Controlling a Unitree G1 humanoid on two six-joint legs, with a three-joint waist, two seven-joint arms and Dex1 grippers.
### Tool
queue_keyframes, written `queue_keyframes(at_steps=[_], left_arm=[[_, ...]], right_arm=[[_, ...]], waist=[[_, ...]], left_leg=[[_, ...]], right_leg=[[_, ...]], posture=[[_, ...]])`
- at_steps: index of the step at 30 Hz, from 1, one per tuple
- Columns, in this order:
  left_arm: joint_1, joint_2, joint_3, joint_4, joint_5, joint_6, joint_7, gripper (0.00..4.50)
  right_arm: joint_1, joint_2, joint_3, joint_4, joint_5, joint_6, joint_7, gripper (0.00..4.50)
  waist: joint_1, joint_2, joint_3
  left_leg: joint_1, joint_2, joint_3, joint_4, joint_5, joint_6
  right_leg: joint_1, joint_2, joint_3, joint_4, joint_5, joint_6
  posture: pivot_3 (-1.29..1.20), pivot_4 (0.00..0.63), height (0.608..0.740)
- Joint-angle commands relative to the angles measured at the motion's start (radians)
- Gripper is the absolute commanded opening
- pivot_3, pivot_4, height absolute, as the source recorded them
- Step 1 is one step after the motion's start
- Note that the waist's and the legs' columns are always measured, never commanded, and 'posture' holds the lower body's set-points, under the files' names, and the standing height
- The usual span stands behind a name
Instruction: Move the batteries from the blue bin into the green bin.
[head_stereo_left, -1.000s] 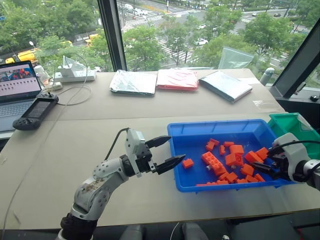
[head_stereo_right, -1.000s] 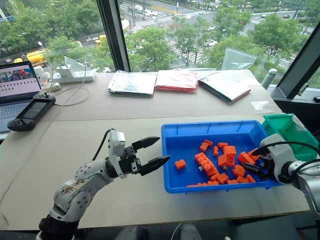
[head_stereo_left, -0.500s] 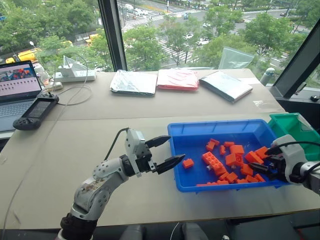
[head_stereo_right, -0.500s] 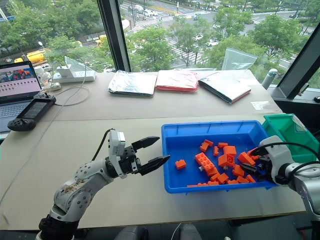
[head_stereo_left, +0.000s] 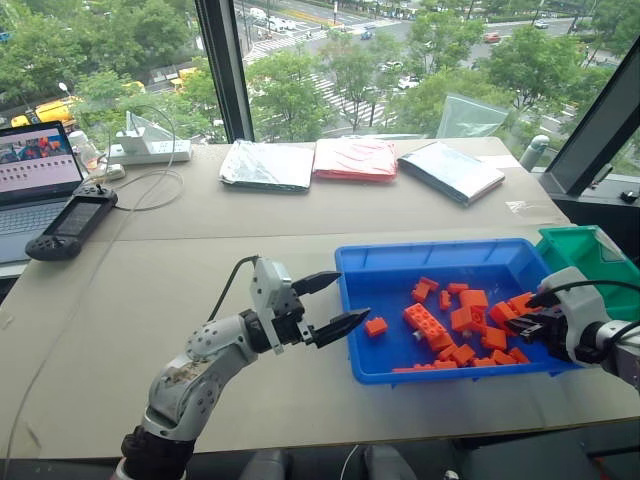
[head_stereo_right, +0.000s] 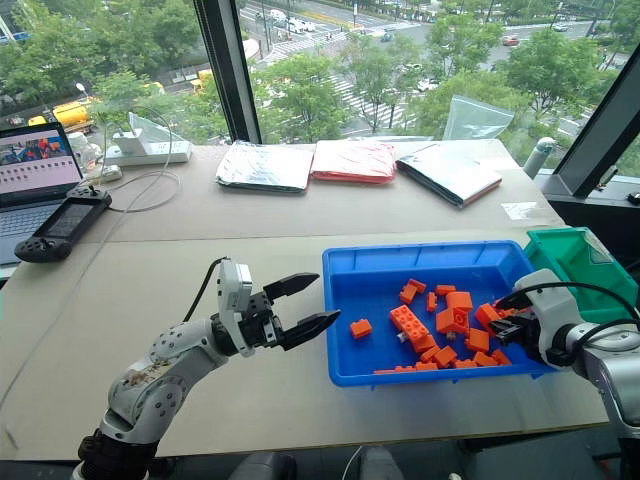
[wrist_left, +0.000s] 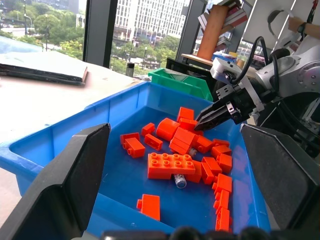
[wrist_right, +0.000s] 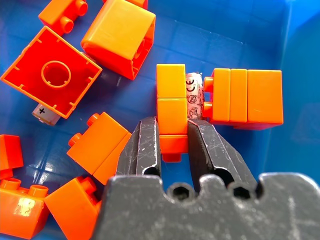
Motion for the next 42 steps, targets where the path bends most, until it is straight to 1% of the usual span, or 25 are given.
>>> queue_keyframes(at_steps=[1,4,6,9,15,17,19,20,21,22,24,26,27,32,36,39,42], left_arm=[[-0.007,-0.003,0.000,-0.028,0.000,-0.010,-0.002,4.50],[-0.009,-0.004,0.000,-0.026,0.003,-0.010,-0.003,4.50],[-0.011,-0.006,-0.002,-0.024,0.005,-0.010,-0.002,4.50],[-0.013,-0.010,-0.003,-0.022,0.008,-0.009,-0.001,4.50],[-0.013,-0.015,-0.004,-0.022,0.015,-0.010,0.003,4.50],[-0.013,-0.016,-0.004,-0.022,0.016,-0.011,0.003,4.50],[-0.013,-0.016,-0.004,-0.021,0.017,-0.011,0.004,4.50],[-0.013,-0.017,-0.003,-0.021,0.017,-0.011,0.004,4.50],[-0.013,-0.017,-0.004,-0.020,0.017,-0.012,0.003,4.50],[-0.013,-0.017,-0.004,-0.019,0.018,-0.013,0.003,4.50],[-0.013,-0.017,-0.005,-0.018,0.018,-0.013,0.002,4.50],[-0.013,-0.018,-0.005,-0.018,0.018,-0.012,0.003,4.50],[-0.012,-0.018,-0.005,-0.019,0.018,-0.012,0.003,4.50],[-0.004,-0.011,0.002,-0.025,0.017,-0.010,0.005,4.50],[0.000,-0.009,0.003,-0.031,0.012,-0.006,0.008,4.50],[0.001,-0.007,0.002,-0.031,0.011,-0.003,0.007,4.50],[-0.001,-0.006,-0.001,-0.028,0.014,-0.001,0.008,4.50]], right_arm=[[-0.052,-0.048,-0.094,-0.067,0.029,0.038,0.011,0.43],[-0.110,-0.073,-0.110,-0.080,0.044,0.062,0.009,0.43],[-0.169,-0.077,-0.089,-0.056,0.029,0.055,-0.016,0.43],[-0.277,-0.048,-0.001,0.036,-0.031,0.001,-0.073,0.43],[-0.358,-0.019,0.137,0.217,-0.142,-0.103,-0.118,0.43],[-0.371,-0.011,0.156,0.264,-0.165,-0.142,-0.120,1.45],[-0.377,-0.005,0.164,0.284,-0.171,-0.169,-0.109,1.97],[-0.380,-0.002,0.163,0.287,-0.172,-0.177,-0.107,2.37],[-0.381,-0.002,0.160,0.287,-0.177,-0.185,-0.107,2.68],[-0.381,-0.002,0.158,0.287,-0.181,-0.191,-0.108,3.11],[-0.374,-0.009,0.145,0.277,-0.183,-0.186,-0.106,3.71],[-0.357,-0.023,0.127,0.252,-0.175,-0.167,-0.094,4.48],[-0.349,-0.029,0.121,0.241,-0.172,-0.158,-0.089,4.49],[-0.182,-0.089,-0.028,0.052,-0.110,0.016,-0.026,4.49],[-0.071,-0.097,-0.118,-0.067,-0.068,0.110,0.013,4.49],[0.003,-0.085,-0.121,-0.131,-0.037,0.161,0.039,4.49],[0.011,-0.057,-0.103,-0.143,-0.024,0.173,0.025,4.49]], waist=[[0.000,0.000,0.000],[0.000,0.000,0.000],[-0.001,0.000,0.000],[-0.003,0.000,0.000],[0.002,0.000,0.000],[0.002,0.000,0.000],[0.001,0.000,0.000],[-0.001,0.000,0.000],[-0.001,0.000,0.000],[-0.001,0.000,0.000],[-0.001,0.000,0.000],[-0.001,0.000,0.000],[-0.001,0.000,0.000],[0.010,0.000,0.000],[0.011,0.001,0.000],[0.006,0.001,0.000],[0.005,0.000,0.000]], left_leg=[[0.000,0.000,0.000,0.000,0.000,0.000],[0.000,0.000,0.000,0.000,0.000,0.000],[0.000,0.000,0.000,0.000,0.000,0.000],[0.000,0.000,0.000,0.000,0.000,0.000],[-0.002,-0.001,0.003,0.000,0.000,0.000],[-0.004,-0.001,0.003,0.000,0.000,0.000],[-0.003,-0.001,0.003,0.000,0.000,0.000],[-0.003,-0.001,0.003,0.000,0.000,0.000],[-0.003,0.000,0.003,0.000,0.000,0.000],[-0.003,0.000,0.003,0.000,0.000,0.000],[-0.003,0.000,0.003,0.000,0.000,0.000],[-0.003,0.000,0.002,0.000,0.000,0.000],[-0.003,0.000,0.002,0.000,0.000,0.000],[-0.004,-0.001,0.000,0.000,0.000,0.001],[-0.003,0.000,-0.001,0.000,-0.001,0.001],[-0.002,0.000,-0.001,0.000,-0.001,0.001],[0.000,0.000,0.000,0.000,-0.001,0.001]], right_leg=[[0.000,0.000,0.000,0.000,0.000,0.000],[0.000,0.000,0.000,0.000,0.000,0.000],[0.000,0.000,0.000,0.000,0.000,0.000],[0.000,0.000,0.000,0.000,0.000,0.000],[-0.001,0.000,0.000,-0.001,0.000,0.000],[-0.003,-0.001,0.000,0.000,0.000,0.000],[-0.003,-0.001,0.000,0.000,0.000,0.000],[-0.003,-0.001,0.000,-0.001,0.000,0.000],[-0.003,0.000,0.000,-0.001,0.000,0.000],[-0.003,0.000,0.000,0.000,0.000,0.000],[-0.003,0.000,0.000,0.000,0.000,0.000],[-0.003,0.000,0.000,0.000,0.000,0.000],[-0.003,0.000,0.000,0.000,0.000,0.000],[-0.003,-0.001,-0.001,0.000,0.000,0.000],[-0.002,0.000,-0.001,-0.001,0.000,0.000],[-0.001,0.000,0.000,0.000,0.000,0.000],[0.000,0.001,0.000,0.000,0.000,0.000]], posture=[[0.00,0.150,0.740],[0.00,0.150,0.740],[0.00,0.150,0.740],[0.00,0.150,0.740],[0.00,0.150,0.740],[0.00,0.150,0.740],[0.00,0.150,0.740],[0.00,0.150,0.740],[0.00,0.150,0.740],[0.00,0.150,0.740],[0.00,0.150,0.740],[0.00,0.150,0.740],[0.00,0.150,0.740],[0.00,0.150,0.740],[0.00,0.150,0.740],[0.00,0.150,0.740],[0.00,0.150,0.740]])
